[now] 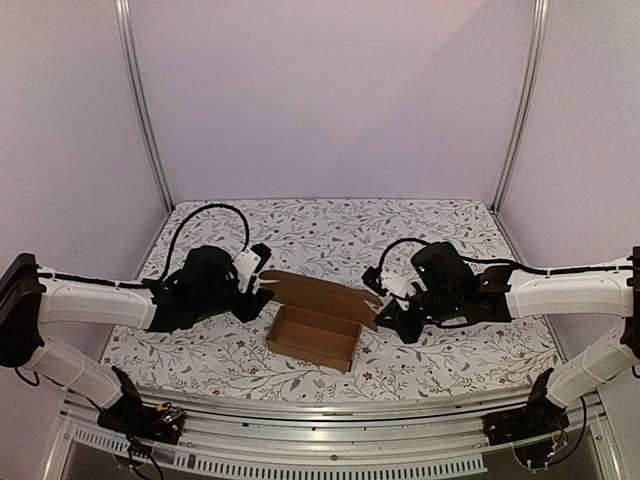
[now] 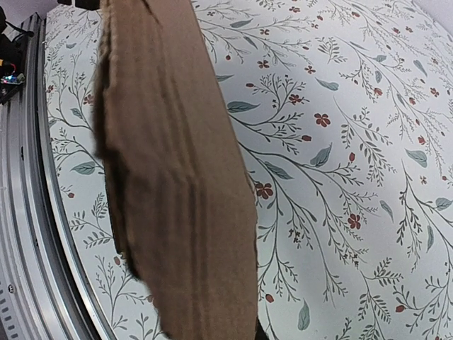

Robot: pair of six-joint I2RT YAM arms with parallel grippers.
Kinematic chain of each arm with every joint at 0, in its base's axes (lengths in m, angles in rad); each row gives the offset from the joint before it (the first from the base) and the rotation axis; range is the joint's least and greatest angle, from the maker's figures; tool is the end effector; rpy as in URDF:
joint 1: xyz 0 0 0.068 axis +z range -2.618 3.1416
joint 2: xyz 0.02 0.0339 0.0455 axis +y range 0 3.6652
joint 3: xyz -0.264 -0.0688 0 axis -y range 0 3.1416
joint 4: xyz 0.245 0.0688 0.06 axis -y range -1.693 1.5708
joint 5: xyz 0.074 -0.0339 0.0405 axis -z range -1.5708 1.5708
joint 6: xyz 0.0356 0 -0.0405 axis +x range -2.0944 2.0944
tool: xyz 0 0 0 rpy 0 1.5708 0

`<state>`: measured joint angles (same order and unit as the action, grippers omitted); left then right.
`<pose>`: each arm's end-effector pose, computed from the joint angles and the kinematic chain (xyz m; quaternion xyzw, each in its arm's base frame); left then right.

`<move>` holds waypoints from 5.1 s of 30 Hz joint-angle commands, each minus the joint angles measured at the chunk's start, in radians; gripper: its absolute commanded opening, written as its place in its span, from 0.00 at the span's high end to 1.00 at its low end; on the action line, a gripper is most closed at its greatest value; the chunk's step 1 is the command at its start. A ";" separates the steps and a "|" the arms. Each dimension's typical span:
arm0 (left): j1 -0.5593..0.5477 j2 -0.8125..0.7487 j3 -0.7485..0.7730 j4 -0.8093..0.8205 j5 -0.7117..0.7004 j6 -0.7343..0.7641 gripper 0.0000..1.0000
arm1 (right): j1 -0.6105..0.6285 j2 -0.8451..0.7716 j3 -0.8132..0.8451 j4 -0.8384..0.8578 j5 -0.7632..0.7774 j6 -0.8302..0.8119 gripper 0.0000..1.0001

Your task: Fold the paper box

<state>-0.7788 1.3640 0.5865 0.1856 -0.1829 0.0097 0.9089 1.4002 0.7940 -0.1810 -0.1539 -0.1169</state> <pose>0.1988 -0.1871 0.1819 0.2980 0.8280 -0.1009 0.4642 0.1726 0.2304 0.2060 -0.4778 0.7885 0.2124 0.3239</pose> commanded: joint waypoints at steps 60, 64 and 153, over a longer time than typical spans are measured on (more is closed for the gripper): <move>0.213 0.188 0.146 0.076 0.615 0.163 0.85 | 0.039 -0.096 0.042 -0.177 0.046 -0.022 1.00; 0.213 0.168 0.130 0.074 0.600 0.132 0.94 | 0.039 -0.089 0.047 -0.169 0.067 -0.010 1.00; -0.344 0.095 -0.022 -0.019 -0.216 -0.594 1.00 | 0.283 0.189 0.061 0.049 0.666 0.481 0.99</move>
<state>-1.0821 1.4551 0.5953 0.2413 -0.4084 -0.5560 1.1748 1.6100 0.8875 -0.1249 0.5236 0.3378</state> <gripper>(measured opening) 0.005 0.005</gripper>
